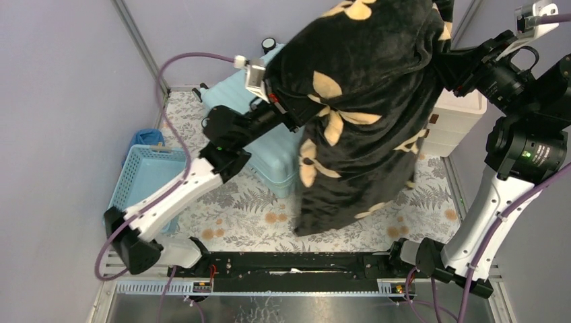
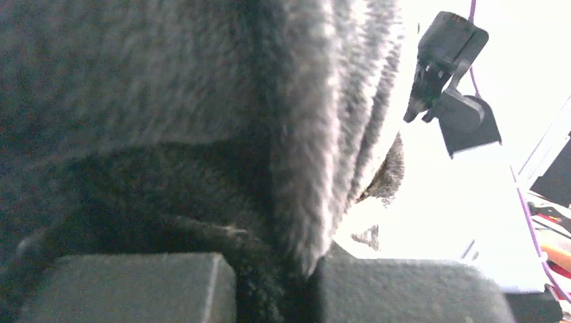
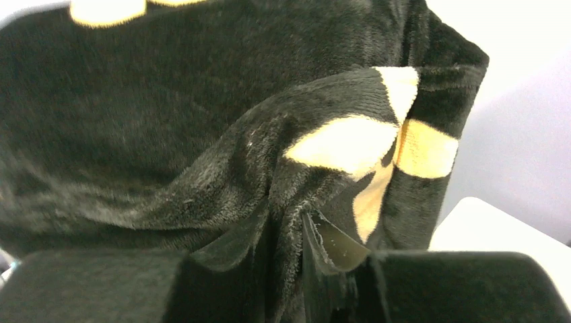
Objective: Open, take out, and arrange the luggage
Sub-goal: Pick up the distractor at the center of the board.
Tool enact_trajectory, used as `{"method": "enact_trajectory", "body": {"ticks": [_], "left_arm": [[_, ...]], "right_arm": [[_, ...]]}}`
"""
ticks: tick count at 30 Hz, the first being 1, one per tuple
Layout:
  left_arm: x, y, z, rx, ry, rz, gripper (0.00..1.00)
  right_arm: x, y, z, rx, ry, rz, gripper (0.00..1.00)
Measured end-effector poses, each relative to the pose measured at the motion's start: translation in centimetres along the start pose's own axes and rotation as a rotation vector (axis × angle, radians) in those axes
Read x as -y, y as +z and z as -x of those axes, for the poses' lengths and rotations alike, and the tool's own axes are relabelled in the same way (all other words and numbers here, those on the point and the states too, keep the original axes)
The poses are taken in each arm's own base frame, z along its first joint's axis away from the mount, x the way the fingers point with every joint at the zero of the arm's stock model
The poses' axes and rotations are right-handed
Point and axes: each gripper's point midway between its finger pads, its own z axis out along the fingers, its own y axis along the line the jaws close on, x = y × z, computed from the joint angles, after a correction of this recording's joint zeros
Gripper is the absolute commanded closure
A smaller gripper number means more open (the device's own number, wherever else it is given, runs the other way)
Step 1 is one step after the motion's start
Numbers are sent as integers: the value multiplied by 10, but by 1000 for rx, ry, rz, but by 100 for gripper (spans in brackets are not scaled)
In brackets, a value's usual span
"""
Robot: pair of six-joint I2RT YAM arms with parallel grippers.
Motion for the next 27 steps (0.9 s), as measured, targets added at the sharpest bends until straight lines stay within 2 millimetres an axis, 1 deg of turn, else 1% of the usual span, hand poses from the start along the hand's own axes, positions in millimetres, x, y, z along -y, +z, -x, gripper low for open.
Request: {"method": "enact_trajectory", "body": {"ticks": [1,2,4,6,8,11,13,17,20,23,25,27], "left_arm": [[8,-1,12,4,19,2,100],[18,-2,29,14,46,4,100],[35,-5,53,34,79,6,100],[51,-11,77,53,108,11,100],[63,-17,94,63,126,22,100],[73,-25,111,54,155,57,100],[75,-28,118,42,179,89,100],[74,-37,139,23,258,185,100],[71,-46,160,40,338,270,100],[65,-57,185,81,429,364,100],[60,-66,200,104,492,434,100],[57,-73,215,125,557,491,100]], "right_arm": [[-6,-2,3,10,-11,17,69],[-12,-3,5,17,-16,36,66],[-23,-6,7,28,-20,81,57],[-34,-8,7,34,-12,129,47],[-41,-8,4,34,-5,180,35],[-47,-8,-2,26,9,236,22],[-49,-8,-7,17,16,265,18],[-40,-2,-33,-23,70,300,14],[-30,3,-58,-60,130,312,8],[-19,8,-80,-94,187,303,5],[-15,9,-89,-108,204,300,5],[-13,9,-94,-113,203,299,5]]}}
